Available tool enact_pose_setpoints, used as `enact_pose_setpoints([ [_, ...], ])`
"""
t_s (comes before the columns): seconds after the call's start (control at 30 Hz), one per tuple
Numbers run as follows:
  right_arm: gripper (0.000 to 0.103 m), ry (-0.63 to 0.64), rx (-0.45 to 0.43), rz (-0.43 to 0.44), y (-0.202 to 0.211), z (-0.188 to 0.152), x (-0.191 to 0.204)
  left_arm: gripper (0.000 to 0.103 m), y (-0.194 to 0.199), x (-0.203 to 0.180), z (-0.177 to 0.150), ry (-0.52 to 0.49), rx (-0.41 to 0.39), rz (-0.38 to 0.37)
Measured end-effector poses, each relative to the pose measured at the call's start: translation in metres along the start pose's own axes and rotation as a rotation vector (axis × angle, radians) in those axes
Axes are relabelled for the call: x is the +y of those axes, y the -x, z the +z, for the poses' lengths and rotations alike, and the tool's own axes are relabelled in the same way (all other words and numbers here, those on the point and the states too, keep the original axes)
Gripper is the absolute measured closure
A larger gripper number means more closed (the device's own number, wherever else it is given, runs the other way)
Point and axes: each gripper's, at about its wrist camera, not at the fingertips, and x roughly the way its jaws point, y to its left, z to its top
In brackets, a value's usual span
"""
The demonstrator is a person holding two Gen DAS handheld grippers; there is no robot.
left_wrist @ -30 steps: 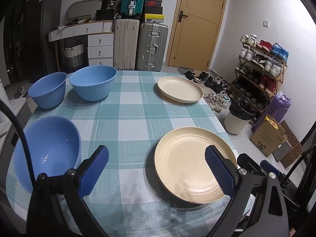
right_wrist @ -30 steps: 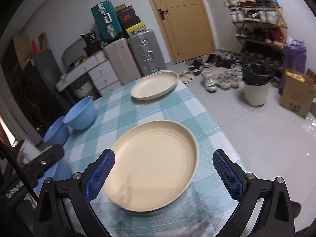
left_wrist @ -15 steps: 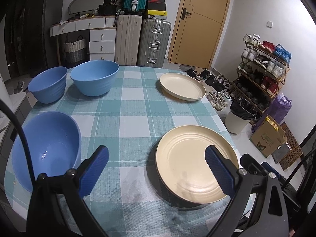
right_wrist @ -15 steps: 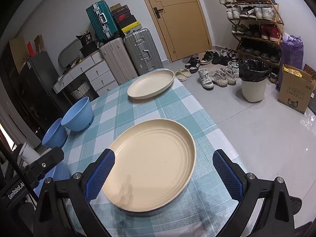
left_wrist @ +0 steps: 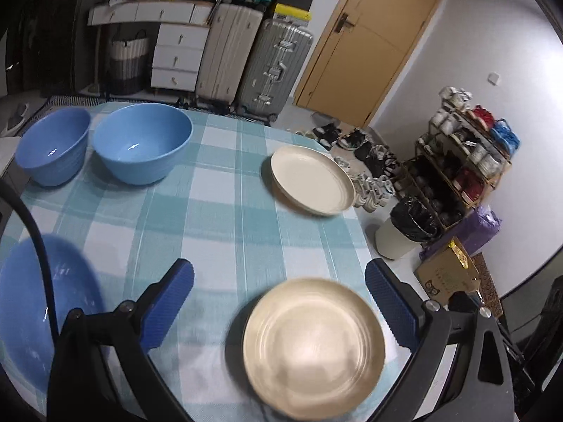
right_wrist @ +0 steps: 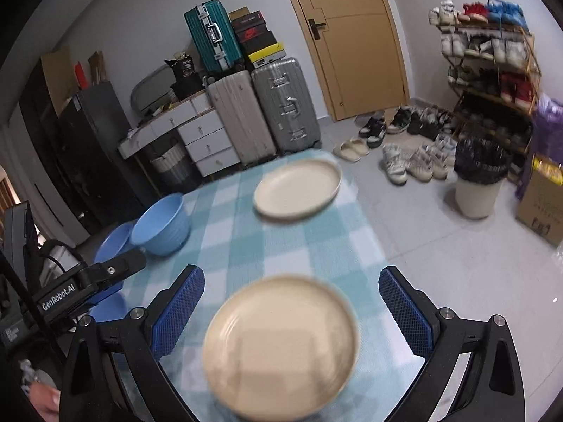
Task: Organize plates and bowls
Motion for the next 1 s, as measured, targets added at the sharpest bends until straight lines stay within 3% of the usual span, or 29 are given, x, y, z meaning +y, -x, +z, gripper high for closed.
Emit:
enact_pose_setpoints([
  [0.1, 0.002, 0.017, 0.033, -0.05, -0.026, 0.034, -0.009, 0.004, -0.028, -0.009, 0.02, 0.03, 0.056, 0.012],
  [0.17, 0.002, 0.009, 0.061, -0.046, -0.045, 0.049, -0.015, 0.004, -0.055, -0.016, 0.033, 0.044, 0.133, 0.015],
  [0.23, 0.002, -0.014, 0.105, -0.022, -0.071, 0.064, -0.024, 0.004, -0.078, -0.023, 0.043, 0.028, 0.187, 0.065],
  [0.37, 0.002, -0.146, 0.173, 0.039, -0.12, 0.085, -0.051, 0.004, -0.115, -0.036, 0.062, -0.054, 0.22, 0.162],
  [0.57, 0.004, -0.185, 0.244, 0.103, -0.182, 0.106, -0.073, 0.004, -0.164, -0.038, 0.085, -0.028, 0.294, 0.179],
  [0.63, 0.013, -0.225, 0.273, 0.127, -0.202, 0.11, -0.083, 0.005, -0.184, -0.037, 0.093, 0.01, 0.326, 0.206],
  [0.7, 0.023, -0.28, 0.319, 0.156, -0.225, 0.114, -0.093, 0.005, -0.199, -0.042, 0.099, -0.016, 0.341, 0.219],
  [0.83, 0.023, -0.297, 0.34, 0.147, -0.254, 0.124, -0.103, 0.005, -0.226, -0.052, 0.108, -0.115, 0.341, 0.266],
  [1.0, 0.023, -0.29, 0.355, 0.114, -0.288, 0.139, -0.112, 0.005, -0.251, -0.042, 0.113, -0.047, 0.362, 0.288],
])
